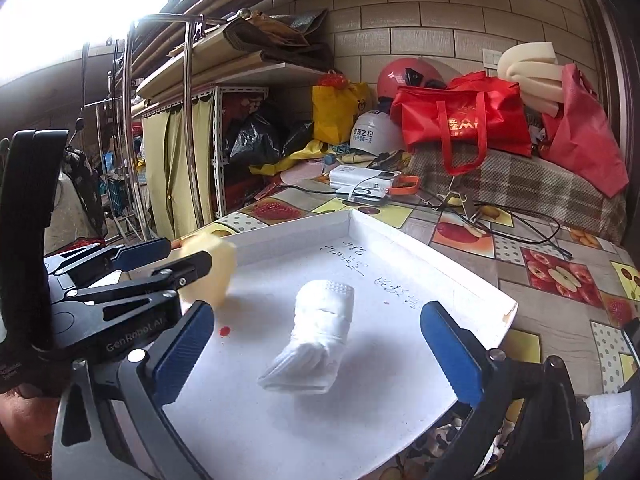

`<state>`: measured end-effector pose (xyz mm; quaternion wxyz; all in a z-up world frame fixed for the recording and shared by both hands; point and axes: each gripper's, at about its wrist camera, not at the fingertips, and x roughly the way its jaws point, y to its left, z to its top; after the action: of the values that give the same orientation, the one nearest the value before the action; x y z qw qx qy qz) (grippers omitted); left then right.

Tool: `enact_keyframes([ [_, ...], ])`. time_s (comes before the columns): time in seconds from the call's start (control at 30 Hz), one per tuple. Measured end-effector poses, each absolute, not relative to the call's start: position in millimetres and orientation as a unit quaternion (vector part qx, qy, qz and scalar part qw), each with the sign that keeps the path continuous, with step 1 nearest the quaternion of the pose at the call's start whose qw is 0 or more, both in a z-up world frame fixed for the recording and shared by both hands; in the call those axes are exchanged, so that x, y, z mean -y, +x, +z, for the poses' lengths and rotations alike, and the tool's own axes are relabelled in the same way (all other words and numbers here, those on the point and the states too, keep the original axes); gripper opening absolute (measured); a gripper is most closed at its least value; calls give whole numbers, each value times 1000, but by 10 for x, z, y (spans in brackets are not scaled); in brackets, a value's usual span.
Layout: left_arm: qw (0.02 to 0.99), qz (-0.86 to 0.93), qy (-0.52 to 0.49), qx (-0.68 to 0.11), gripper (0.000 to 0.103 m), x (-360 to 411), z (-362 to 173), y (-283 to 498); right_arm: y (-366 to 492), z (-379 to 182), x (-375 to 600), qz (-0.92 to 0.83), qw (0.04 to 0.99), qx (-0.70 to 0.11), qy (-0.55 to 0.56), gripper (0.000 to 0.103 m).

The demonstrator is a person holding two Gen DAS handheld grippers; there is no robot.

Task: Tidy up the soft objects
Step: 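Carry sponge and towel over the white box and open both tools to drop them, then withdraw both tools from the box back toward the table items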

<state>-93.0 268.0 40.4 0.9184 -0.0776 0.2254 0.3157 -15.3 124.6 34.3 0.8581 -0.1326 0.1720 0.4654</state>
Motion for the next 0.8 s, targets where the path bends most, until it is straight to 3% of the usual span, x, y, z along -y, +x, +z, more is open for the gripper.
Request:
enact_keyframes([
  [0.2, 911, 328, -101, -229, 103, -2792, 380, -953, -136, 379, -1246, 463, 861, -169, -126, 103],
  [0.8, 937, 302, -59, -164, 103, -2399, 502, -1187, -606, 400, -791, 472, 860, -123, -150, 103],
])
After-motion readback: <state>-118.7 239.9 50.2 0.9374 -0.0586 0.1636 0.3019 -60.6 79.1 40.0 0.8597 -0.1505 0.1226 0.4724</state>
